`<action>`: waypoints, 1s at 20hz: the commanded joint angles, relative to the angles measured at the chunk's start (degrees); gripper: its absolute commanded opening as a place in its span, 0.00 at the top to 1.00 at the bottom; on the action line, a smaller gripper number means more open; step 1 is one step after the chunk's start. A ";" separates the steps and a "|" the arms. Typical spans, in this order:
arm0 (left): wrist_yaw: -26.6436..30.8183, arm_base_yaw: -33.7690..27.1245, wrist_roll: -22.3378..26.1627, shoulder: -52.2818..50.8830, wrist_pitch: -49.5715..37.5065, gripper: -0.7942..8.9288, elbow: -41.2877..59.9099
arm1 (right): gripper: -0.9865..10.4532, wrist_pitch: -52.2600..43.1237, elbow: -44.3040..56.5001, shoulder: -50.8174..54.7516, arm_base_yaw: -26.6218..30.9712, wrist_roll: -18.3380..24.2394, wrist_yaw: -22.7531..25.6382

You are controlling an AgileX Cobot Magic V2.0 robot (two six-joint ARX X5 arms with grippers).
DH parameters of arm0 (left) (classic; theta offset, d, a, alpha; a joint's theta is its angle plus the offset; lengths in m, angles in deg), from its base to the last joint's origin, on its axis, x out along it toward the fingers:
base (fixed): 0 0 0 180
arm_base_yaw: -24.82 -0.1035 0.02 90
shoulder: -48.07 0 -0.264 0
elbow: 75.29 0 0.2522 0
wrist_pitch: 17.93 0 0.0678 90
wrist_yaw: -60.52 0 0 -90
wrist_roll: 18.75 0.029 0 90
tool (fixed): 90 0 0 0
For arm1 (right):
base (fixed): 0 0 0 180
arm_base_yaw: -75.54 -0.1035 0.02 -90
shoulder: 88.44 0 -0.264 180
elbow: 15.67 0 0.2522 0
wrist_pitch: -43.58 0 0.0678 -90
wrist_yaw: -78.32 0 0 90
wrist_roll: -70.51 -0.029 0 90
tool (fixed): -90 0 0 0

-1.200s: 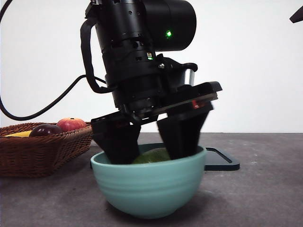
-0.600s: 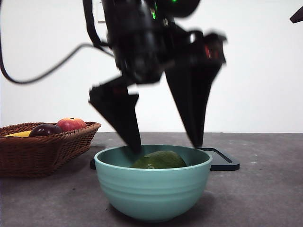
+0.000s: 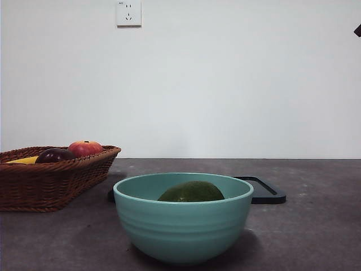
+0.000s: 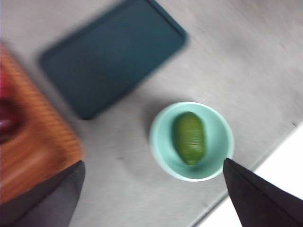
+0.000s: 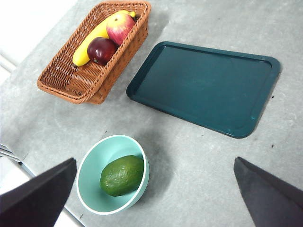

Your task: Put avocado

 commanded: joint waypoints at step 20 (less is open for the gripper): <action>0.09 0.68 -5.25 -46.88 -2.27 0.37 26.40 | 0.25 5.44 -0.87 -2.32 -2.08 -2.78 0.46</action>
